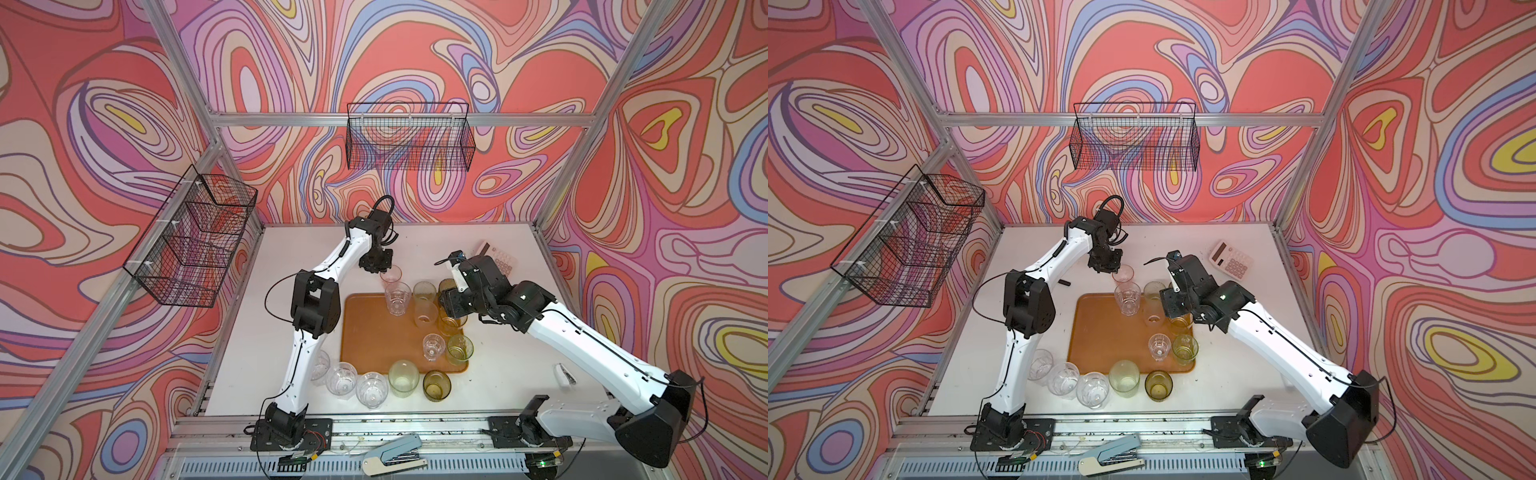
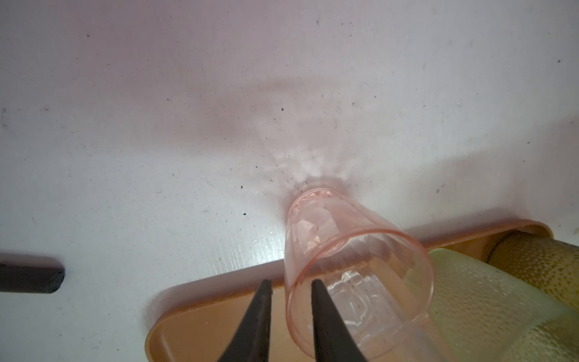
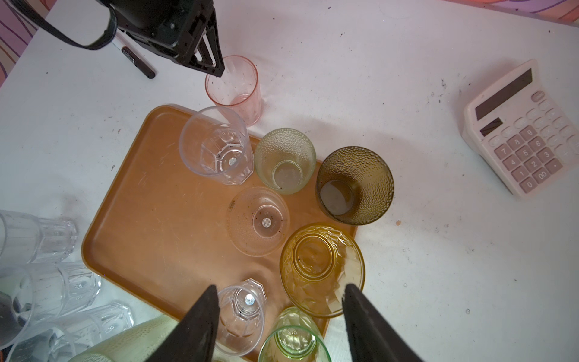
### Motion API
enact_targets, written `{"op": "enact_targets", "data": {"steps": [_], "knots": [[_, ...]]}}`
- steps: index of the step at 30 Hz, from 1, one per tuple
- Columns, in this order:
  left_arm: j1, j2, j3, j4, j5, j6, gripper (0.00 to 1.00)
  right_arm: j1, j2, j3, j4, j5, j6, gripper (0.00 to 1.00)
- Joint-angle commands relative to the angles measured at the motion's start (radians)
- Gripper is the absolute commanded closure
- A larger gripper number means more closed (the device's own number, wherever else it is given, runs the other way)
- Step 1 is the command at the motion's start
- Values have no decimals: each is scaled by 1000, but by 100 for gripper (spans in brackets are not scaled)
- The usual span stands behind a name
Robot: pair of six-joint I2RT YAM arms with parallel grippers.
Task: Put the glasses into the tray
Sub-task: 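Open the left gripper, shift to the pink glass and close on its rim, then lift the pink glass with the left gripper and carry it over the tray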
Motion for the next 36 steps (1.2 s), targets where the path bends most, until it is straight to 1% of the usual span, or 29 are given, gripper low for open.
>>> {"op": "enact_targets", "data": {"steps": [1, 15, 23, 31, 36], "knots": [[8, 24, 23, -23, -13, 4, 75, -5, 0, 15, -4, -5, -8, 34], [10, 27, 31, -20, -11, -1, 88, -5, 6, 13, -6, -3, -6, 35], [10, 24, 31, -26, -12, 2, 91, -5, 3, 11, -5, -1, -6, 35], [10, 9, 46, -31, -4, -3, 97, -5, 0, 5, 5, -1, -9, 35], [9, -16, 50, -39, -28, 10, 100, -5, 5, 11, 5, 5, -11, 35]]}}
